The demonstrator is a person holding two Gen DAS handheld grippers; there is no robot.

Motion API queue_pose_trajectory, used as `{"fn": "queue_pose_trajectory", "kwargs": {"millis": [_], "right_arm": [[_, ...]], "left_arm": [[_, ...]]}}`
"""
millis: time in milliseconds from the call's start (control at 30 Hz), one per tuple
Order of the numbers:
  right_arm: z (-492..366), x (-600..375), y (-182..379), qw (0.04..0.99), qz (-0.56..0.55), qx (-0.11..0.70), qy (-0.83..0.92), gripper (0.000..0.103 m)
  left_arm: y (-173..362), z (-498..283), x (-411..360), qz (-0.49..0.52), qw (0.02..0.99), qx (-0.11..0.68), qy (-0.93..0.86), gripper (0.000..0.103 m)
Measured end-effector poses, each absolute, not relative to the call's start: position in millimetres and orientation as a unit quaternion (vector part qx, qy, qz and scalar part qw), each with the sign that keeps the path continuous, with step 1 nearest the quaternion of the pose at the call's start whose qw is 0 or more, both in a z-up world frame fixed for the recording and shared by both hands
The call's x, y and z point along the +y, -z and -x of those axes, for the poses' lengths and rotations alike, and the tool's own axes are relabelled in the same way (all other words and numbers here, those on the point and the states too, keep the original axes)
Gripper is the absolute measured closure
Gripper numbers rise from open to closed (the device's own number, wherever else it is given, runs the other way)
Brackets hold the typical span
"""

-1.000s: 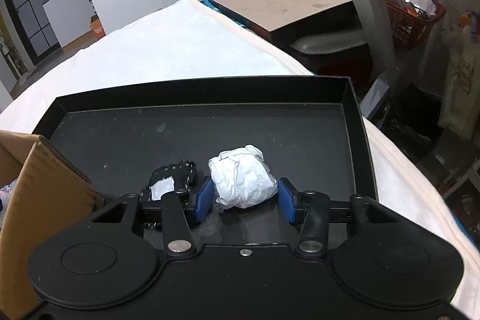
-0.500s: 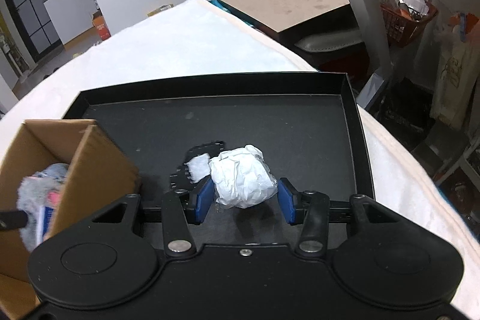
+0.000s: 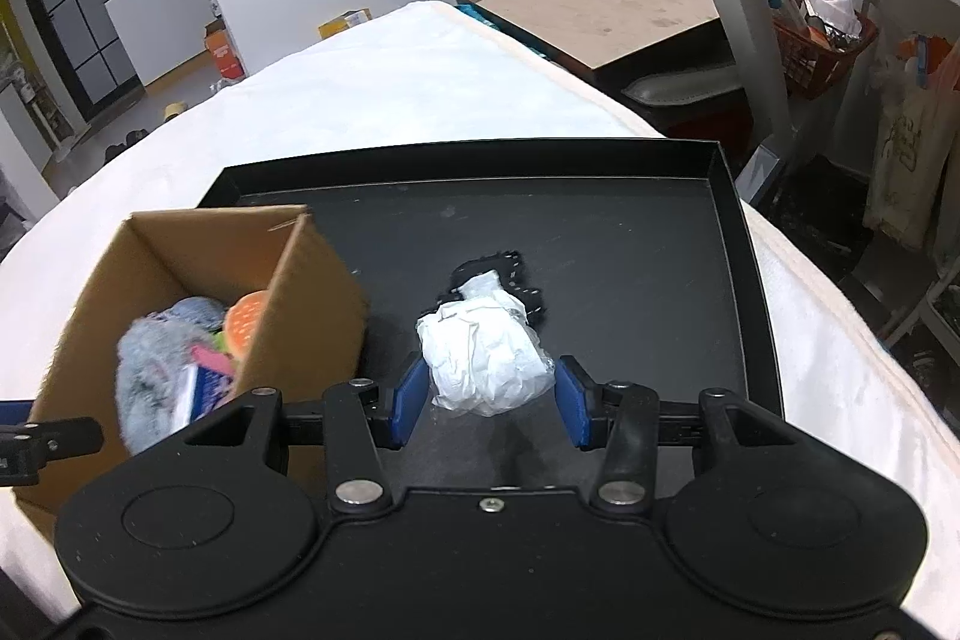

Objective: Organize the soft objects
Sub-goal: 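Carry the white paper ball into the box and release it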

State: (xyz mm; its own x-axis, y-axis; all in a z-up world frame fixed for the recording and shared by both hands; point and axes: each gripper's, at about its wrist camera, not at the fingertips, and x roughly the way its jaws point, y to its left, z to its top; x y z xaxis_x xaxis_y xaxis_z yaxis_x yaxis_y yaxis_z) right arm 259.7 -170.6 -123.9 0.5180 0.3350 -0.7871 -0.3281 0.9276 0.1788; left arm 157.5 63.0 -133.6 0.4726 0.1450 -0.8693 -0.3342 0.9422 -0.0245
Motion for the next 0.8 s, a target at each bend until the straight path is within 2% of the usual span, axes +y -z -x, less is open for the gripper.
{"fn": "queue_pose_trajectory", "kwargs": {"millis": [133, 567, 800], "right_arm": [[-251, -167, 114, 0.862, -0.026, 0.463, -0.207, 0.057], [-223, -126, 74, 0.865, 0.01, 0.44, -0.242, 0.057], [-211, -101, 68, 0.861, 0.03, 0.44, -0.254, 0.057]], "left_arm": [[133, -152, 66, 0.101, 0.853, 0.494, -0.134, 0.025], [135, -139, 67, 0.115, 0.861, 0.484, -0.106, 0.026], [141, -133, 75, 0.138, 0.864, 0.478, -0.085, 0.032]]}}
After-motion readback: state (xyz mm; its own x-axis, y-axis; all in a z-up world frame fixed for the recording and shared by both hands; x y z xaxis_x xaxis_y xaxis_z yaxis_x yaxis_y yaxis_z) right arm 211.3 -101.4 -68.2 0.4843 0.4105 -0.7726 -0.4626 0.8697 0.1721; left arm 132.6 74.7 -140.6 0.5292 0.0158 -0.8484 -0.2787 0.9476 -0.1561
